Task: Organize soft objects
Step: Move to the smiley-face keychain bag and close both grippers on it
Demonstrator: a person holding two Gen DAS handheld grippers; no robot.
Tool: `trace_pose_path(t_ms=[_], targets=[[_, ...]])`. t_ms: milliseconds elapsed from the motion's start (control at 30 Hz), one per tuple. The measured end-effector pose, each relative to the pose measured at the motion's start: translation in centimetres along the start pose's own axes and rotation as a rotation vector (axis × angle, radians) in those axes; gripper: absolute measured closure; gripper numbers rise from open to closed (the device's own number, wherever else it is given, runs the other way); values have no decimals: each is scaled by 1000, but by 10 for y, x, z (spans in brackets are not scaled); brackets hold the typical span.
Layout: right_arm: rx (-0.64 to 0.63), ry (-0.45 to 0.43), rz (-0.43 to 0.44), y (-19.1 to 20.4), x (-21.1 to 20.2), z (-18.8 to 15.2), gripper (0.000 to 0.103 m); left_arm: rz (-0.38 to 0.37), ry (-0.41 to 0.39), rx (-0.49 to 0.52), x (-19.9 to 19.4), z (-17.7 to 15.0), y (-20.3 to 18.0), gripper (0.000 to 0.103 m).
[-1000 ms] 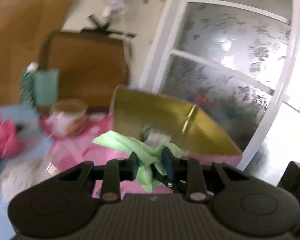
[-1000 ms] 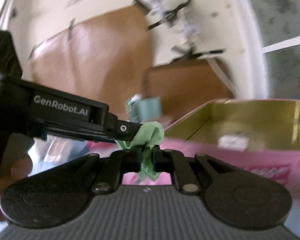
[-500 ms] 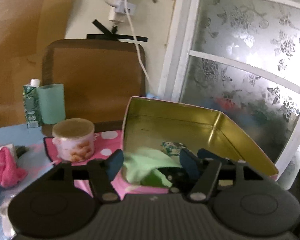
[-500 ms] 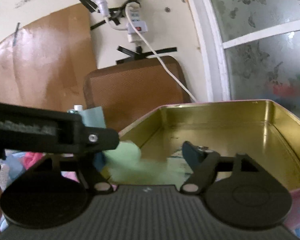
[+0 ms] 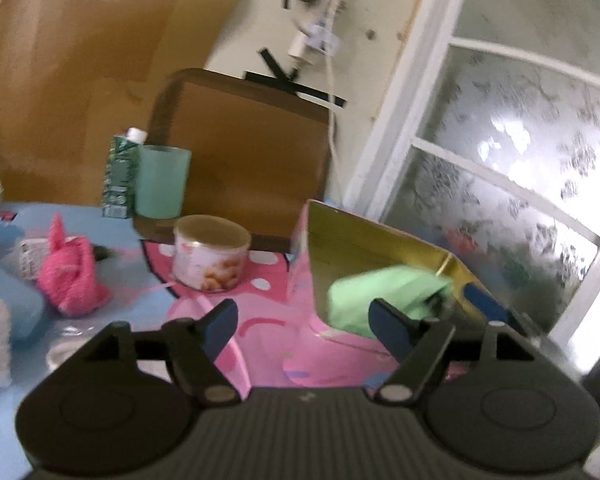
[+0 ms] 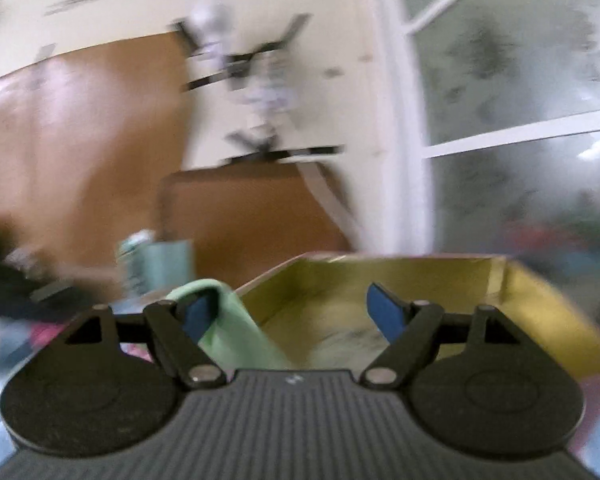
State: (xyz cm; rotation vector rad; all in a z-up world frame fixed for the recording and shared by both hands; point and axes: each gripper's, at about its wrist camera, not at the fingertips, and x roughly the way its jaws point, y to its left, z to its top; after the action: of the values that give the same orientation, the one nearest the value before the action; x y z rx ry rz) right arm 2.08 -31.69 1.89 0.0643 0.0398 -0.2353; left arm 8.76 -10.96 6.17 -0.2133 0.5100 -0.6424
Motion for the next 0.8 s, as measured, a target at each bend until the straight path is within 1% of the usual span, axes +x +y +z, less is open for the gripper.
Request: trace_pose_path(t_ms=[100,200,267,333,367,400,467,500,567,600,667,733,800], targets=[[54,30,-71,-20,18,19,21,11,-22,-18,-12,0,10,29],[107,58,-81,-34,23,20,21,31,-31,-11,-21,-6,17,29],[86,113,-93,-37,30,13,21,46,-18,-6,-25,-12,23,29],[52,176,-87,-41,36,8,21,62,3,-4,-28,-19,29,29],[16,205,-79,-41,38,5,21,71,11,-1,-30,-22,32,29],[-25,213,-85,-42,38,5,21,77,16,2,-34,-25,35,29],[-112,204,-140,-47,36,8,20,96,19,8,-41,-30,42,29],[-134,191,-175,-52,34,11,20,106,19,9,-46,-32,47,29],[-141,168,-236,-66,31,19,15,126,17,2,-54,-36,56,29],[-146,168,-250,-71,29,22,15,135,17,-7,-57,-38,62,29],[-151,168,-249,-78,24,26,14,156,19,-29,-62,-41,72,29],[-128,156,-235,-79,17,26,14,180,23,-54,-66,-44,82,29],[-51,107,-179,-75,4,25,14,202,25,-76,-69,-48,91,29]])
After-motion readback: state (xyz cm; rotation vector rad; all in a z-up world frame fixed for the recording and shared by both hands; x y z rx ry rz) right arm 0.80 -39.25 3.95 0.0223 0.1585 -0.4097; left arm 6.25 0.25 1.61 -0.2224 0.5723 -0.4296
